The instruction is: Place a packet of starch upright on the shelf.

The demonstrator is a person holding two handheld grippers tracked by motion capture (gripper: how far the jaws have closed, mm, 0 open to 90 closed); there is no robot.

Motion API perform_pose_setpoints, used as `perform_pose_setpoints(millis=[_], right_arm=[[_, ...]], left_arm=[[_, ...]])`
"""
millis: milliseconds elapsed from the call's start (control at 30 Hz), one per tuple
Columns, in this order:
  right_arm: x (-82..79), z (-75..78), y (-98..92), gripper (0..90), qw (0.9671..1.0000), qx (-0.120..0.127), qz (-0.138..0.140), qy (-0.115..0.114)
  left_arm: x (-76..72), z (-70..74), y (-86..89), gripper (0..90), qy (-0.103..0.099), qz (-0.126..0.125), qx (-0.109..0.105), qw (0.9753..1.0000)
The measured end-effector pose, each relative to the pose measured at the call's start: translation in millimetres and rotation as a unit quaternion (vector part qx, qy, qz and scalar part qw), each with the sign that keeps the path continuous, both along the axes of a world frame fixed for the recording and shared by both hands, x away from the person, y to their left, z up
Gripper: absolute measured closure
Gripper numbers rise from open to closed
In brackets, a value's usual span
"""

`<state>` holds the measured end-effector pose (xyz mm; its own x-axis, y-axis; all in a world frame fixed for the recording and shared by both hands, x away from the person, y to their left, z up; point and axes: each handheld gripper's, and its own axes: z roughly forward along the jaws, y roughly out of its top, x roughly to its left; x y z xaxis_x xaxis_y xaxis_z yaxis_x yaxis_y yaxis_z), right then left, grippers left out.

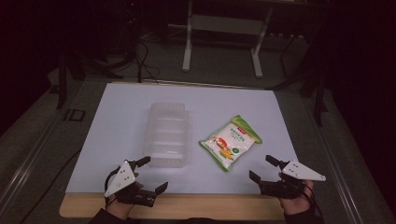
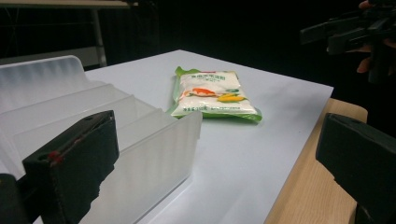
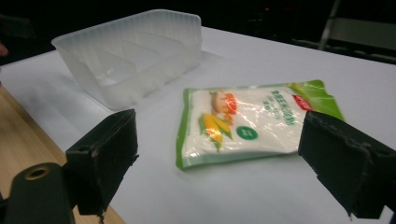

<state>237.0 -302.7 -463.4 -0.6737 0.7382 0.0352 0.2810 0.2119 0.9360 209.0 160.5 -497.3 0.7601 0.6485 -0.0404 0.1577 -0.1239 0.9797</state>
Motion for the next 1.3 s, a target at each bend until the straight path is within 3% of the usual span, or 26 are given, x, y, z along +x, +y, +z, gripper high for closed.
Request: perform_pose_setpoints(millis=[133,233,300,633,733,800,900,1000,1300], right_arm=[[-4.9,7.9,1.7,11.8,0.9996,-0.01,-0.001,-0.027],[-6.4,10.2,1.8,11.8,0.9995,-0.008,0.0,-0.029],[-10.1,14.5,4.3,11.8,0.9987,-0.018,0.001,-0.047],[-13.8,25.0,6.0,11.9,0.9934,-0.032,-0.045,-0.101],[-10.8,29.9,6.6,12.0,0.9928,-0.037,-0.046,-0.104],[-7.5,32.8,6.9,12.0,0.992,-0.042,-0.044,-0.11],[0.5,37.5,5.8,11.9,0.9929,-0.032,-0.041,-0.107],[8.4,41.1,3.4,11.9,0.9929,-0.02,-0.041,-0.11],[39.5,46.9,-1.7,11.9,0.9937,-0.028,-0.046,-0.098]], left_arm=[[-0.5,0.0,-0.9,0.0,-0.002,-0.005,0.0,1.0],[-0.7,0.1,-1.5,0.0,-0.005,-0.012,-0.006,0.9999],[-1.0,0.0,-2.3,0.0,-0.005,-0.015,-0.005,0.9999],[-0.7,-0.8,-5.0,0.0,-0.005,-0.022,0.001,0.9997],[-0.8,-0.9,-5.1,0.0,-0.005,-0.027,-0.004,0.9996],[-0.8,-0.7,-5.1,0.0,-0.007,-0.034,-0.02,0.9992],[0.3,-1.5,-5.6,0.0,-0.004,-0.036,-0.024,0.999],[1.4,-2.1,-8.0,0.0,-0.004,-0.037,-0.016,0.9992],[-2.6,-2.3,-15.4,0.0,-0.009,-0.049,0.005,0.9987]])
